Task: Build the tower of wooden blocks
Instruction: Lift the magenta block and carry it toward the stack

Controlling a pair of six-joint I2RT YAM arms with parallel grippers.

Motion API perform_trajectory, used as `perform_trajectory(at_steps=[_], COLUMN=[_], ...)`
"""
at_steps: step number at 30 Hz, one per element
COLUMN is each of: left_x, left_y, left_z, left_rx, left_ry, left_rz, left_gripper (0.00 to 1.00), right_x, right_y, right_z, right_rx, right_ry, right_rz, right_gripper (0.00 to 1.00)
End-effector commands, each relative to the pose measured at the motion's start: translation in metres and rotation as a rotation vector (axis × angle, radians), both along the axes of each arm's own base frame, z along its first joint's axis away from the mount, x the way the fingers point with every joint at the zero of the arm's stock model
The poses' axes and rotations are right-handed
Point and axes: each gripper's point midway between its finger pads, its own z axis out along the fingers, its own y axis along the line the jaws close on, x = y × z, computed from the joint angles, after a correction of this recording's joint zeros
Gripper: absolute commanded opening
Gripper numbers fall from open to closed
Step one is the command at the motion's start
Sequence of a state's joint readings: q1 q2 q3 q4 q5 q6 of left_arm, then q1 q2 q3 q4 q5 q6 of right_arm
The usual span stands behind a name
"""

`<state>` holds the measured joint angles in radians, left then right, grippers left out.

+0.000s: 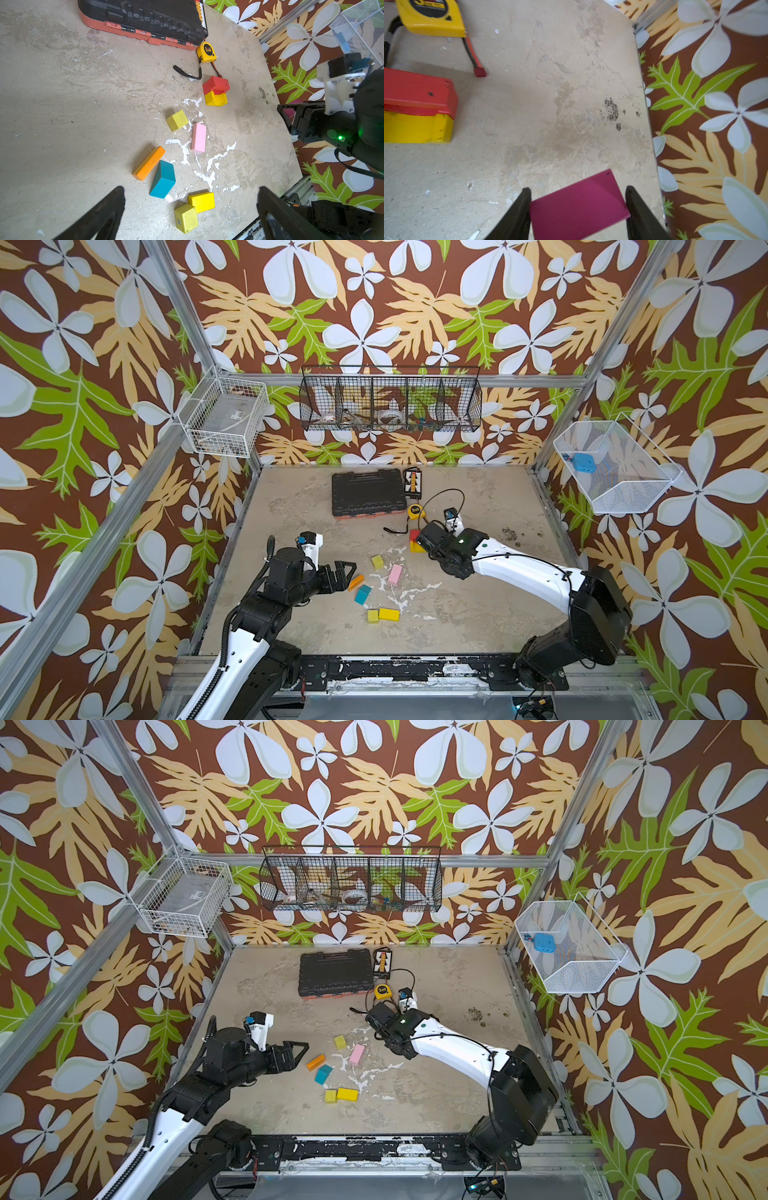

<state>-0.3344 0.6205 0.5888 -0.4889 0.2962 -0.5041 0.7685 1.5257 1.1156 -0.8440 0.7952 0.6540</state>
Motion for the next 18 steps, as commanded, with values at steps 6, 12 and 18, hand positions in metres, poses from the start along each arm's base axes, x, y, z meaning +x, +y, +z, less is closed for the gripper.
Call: perform_trajectory(at_steps=[6, 12, 18], left_x=[0.002, 0.002, 0.003], left_y=[-0.001, -0.001, -0.001], left_z=[0.006, 0.005, 0.003], left_rx=[-0.012, -0.012, -0.012], left_ry=[-0.02, -0.019, -0.014], left_rz=[-0.001, -0.002, 0.001], left_gripper=[1.0, 1.0, 1.0], right_x=[0.004, -0.002, -0.012], right_y=[-0.016, -0.006, 0.01], right_z=[-0.015, -0.02, -0.026], right_rx=[0.302, 0.526, 0.694], right_ry=[-0.058, -0.103, -0.129], right_rz=[0.007, 0.059, 0.104], right_gripper=[0.29, 0.25, 0.25])
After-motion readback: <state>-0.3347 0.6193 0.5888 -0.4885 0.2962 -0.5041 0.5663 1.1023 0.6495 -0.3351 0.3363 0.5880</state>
